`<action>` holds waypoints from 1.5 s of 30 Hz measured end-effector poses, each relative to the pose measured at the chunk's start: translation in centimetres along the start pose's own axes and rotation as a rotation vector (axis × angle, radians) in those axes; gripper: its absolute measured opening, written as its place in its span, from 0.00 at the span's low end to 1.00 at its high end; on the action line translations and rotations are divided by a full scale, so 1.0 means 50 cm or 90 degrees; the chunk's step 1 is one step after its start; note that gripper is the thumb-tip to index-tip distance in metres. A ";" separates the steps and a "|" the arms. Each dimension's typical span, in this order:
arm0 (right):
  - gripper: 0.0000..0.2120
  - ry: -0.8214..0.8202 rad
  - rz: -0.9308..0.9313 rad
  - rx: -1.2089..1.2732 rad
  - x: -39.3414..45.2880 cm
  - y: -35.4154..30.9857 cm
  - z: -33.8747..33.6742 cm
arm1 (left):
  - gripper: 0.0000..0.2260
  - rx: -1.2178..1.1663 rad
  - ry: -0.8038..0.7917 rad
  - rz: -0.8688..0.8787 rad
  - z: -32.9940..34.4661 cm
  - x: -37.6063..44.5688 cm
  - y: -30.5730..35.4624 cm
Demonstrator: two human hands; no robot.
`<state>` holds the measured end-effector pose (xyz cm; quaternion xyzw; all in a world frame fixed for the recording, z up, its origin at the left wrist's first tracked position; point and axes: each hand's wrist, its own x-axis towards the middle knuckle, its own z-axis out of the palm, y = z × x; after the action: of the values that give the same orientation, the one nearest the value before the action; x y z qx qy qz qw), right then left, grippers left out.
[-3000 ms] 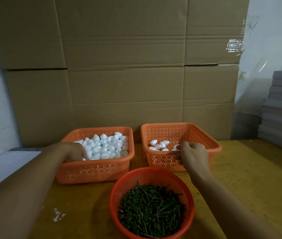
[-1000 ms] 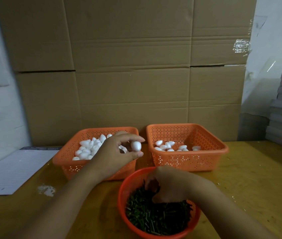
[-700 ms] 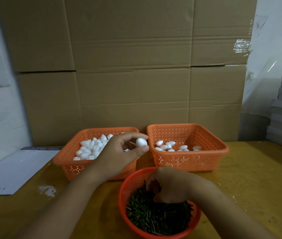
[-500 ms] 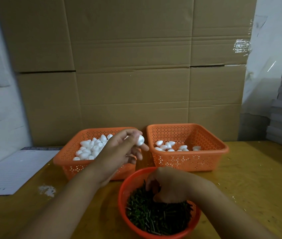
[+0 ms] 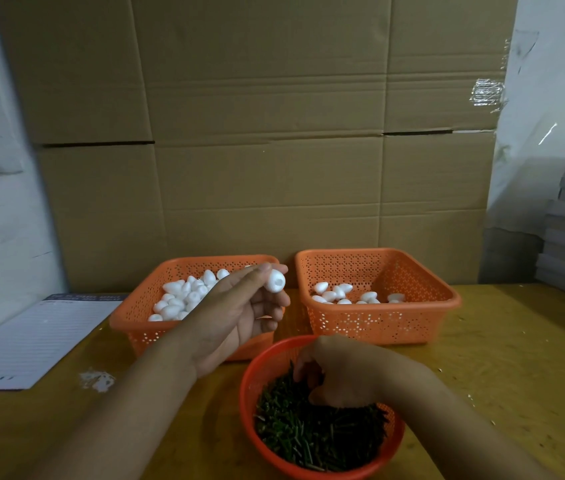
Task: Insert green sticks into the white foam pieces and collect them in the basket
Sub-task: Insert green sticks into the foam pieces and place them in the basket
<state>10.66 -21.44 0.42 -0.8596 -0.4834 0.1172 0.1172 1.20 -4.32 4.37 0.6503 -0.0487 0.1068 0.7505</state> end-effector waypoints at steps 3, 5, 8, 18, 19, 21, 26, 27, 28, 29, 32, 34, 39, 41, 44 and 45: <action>0.17 0.001 0.001 0.000 -0.001 0.001 0.000 | 0.13 0.011 0.003 0.006 0.001 0.000 0.000; 0.17 0.001 -0.001 -0.001 -0.001 0.001 0.000 | 0.15 -0.002 0.014 0.013 0.000 -0.001 -0.001; 0.17 -0.002 -0.001 0.002 0.000 0.001 -0.001 | 0.14 -0.021 0.010 0.019 -0.004 -0.001 -0.003; 0.17 -0.009 -0.004 0.003 -0.002 0.000 -0.002 | 0.15 -0.018 -0.006 0.027 -0.007 0.002 -0.011; 0.18 -0.009 -0.004 0.002 -0.003 0.000 -0.003 | 0.15 -0.012 -0.004 0.029 -0.008 0.002 -0.012; 0.18 -0.011 -0.001 0.003 -0.003 -0.001 -0.003 | 0.15 0.006 0.001 0.032 -0.008 0.001 -0.012; 0.18 0.000 -0.008 -0.002 -0.002 0.000 -0.001 | 0.18 0.008 0.001 0.028 -0.005 0.002 -0.013; 0.18 0.002 -0.009 -0.001 -0.003 0.001 -0.001 | 0.18 0.004 -0.003 0.028 -0.005 0.002 -0.013; 0.17 0.003 -0.010 0.000 -0.002 0.001 0.000 | 0.18 0.003 -0.010 0.028 -0.004 0.002 -0.012; 0.17 0.003 -0.010 0.001 -0.002 0.002 0.000 | 0.17 0.004 -0.017 0.028 -0.004 0.001 -0.012; 0.17 0.008 -0.016 -0.001 0.000 0.003 0.000 | 0.17 0.000 -0.034 0.024 -0.003 0.001 -0.009; 0.17 0.006 -0.017 0.002 0.000 0.003 0.001 | 0.18 -0.011 -0.035 0.017 -0.003 0.001 -0.008; 0.17 -0.001 -0.010 0.002 -0.001 0.002 0.000 | 0.11 -0.054 -0.026 -0.005 -0.002 0.005 -0.003; 0.17 -0.004 -0.009 0.002 -0.001 0.001 0.000 | 0.12 -0.086 -0.018 -0.014 -0.002 0.006 0.001; 0.17 -0.005 -0.006 0.001 -0.002 -0.001 -0.001 | 0.10 -0.123 -0.012 -0.023 -0.003 0.007 0.003; 0.17 -0.004 -0.004 0.002 -0.002 -0.001 -0.001 | 0.09 -0.132 -0.013 -0.026 -0.004 0.007 0.003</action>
<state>10.57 -21.52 0.50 -0.8575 -0.4861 0.1207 0.1176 1.49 -4.05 4.54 0.5708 -0.0543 0.0793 0.8154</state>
